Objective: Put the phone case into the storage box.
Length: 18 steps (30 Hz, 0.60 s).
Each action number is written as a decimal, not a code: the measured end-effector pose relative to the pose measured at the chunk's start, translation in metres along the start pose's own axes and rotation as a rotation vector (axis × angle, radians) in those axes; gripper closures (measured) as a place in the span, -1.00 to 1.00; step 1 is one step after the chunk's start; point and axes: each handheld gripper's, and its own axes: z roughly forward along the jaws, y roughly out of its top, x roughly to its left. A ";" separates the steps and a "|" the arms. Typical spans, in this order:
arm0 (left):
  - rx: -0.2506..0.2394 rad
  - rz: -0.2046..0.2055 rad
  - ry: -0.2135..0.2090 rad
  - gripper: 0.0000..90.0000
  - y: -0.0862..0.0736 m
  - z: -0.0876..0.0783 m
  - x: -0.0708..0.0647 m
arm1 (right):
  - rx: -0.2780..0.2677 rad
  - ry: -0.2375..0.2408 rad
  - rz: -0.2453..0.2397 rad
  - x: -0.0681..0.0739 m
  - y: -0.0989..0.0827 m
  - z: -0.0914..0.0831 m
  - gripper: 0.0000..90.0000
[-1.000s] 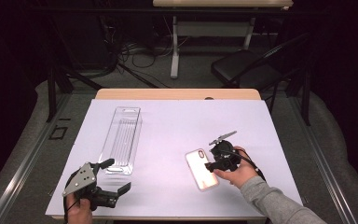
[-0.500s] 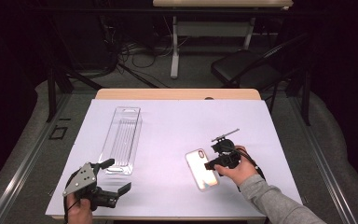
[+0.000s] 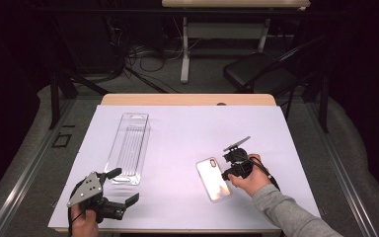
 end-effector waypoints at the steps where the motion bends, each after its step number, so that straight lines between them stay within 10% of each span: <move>1: 0.000 -0.001 0.000 -0.99 0.000 0.000 0.000 | 0.007 -0.005 0.001 0.000 0.000 0.000 0.51; 7: -0.003 -0.006 -0.008 -0.99 0.000 0.000 0.001 | 0.039 -0.033 -0.009 -0.001 0.001 0.004 0.58; 8: -0.003 -0.007 -0.008 -0.99 0.000 0.000 0.001 | -0.043 -0.019 -0.015 -0.001 -0.001 0.010 0.58; 11: 0.000 -0.005 -0.006 -0.99 0.000 0.000 0.001 | 0.052 -0.042 -0.037 0.000 0.001 0.008 0.54; 17: -0.001 -0.007 -0.008 -0.99 -0.001 0.000 0.001 | 0.024 -0.014 -0.012 0.002 0.001 0.013 0.50; 18: -0.001 -0.007 -0.008 -0.99 -0.001 0.000 0.001 | 0.112 -0.034 -0.020 0.002 0.004 0.008 0.51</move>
